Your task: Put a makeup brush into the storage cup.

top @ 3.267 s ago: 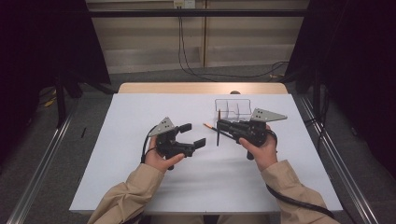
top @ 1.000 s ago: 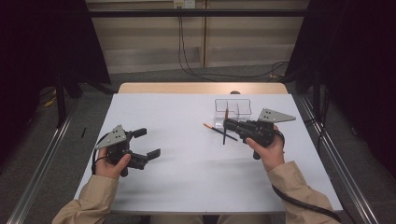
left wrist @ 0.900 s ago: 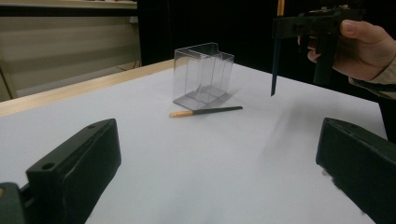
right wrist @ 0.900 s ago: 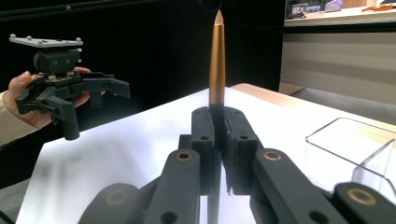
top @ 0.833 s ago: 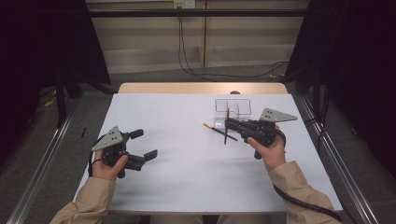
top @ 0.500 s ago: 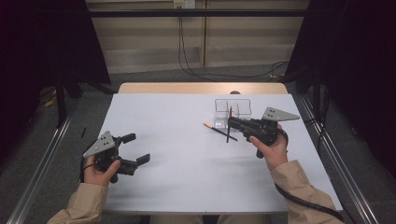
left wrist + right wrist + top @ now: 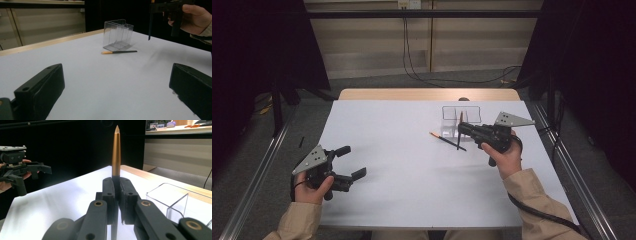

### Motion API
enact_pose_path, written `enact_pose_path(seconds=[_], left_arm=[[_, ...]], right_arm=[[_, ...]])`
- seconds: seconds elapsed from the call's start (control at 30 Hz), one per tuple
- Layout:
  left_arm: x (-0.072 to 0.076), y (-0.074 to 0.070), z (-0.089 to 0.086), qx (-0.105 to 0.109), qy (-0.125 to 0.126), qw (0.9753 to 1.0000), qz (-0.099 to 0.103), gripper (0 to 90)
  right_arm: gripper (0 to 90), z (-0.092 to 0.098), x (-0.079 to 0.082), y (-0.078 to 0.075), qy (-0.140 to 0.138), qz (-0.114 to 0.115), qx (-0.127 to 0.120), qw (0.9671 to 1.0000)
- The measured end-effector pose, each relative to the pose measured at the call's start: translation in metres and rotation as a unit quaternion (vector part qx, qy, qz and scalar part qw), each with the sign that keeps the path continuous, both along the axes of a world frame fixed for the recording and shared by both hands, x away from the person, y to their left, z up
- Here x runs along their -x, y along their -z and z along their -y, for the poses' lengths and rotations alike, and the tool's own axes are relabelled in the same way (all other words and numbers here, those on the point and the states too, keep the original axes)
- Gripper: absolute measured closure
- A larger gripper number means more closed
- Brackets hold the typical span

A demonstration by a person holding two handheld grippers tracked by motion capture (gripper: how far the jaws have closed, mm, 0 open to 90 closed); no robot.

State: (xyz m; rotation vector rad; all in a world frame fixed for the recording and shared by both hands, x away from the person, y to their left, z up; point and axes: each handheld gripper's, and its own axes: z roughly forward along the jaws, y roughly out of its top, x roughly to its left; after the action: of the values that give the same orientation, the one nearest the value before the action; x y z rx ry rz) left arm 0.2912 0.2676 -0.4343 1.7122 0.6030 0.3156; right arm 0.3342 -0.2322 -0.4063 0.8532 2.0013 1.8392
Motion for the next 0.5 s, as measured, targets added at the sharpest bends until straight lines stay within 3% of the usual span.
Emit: enact_pose_path(seconds=[0.5], left_arm=[[0.0026, 0.0005, -0.0041, 0.006, -0.006, 1.0, 0.004, 0.0]], right_arm=[[83.7, 0.0076, -0.0063, -0.0053, 0.014, 0.005, 0.006, 0.9999]])
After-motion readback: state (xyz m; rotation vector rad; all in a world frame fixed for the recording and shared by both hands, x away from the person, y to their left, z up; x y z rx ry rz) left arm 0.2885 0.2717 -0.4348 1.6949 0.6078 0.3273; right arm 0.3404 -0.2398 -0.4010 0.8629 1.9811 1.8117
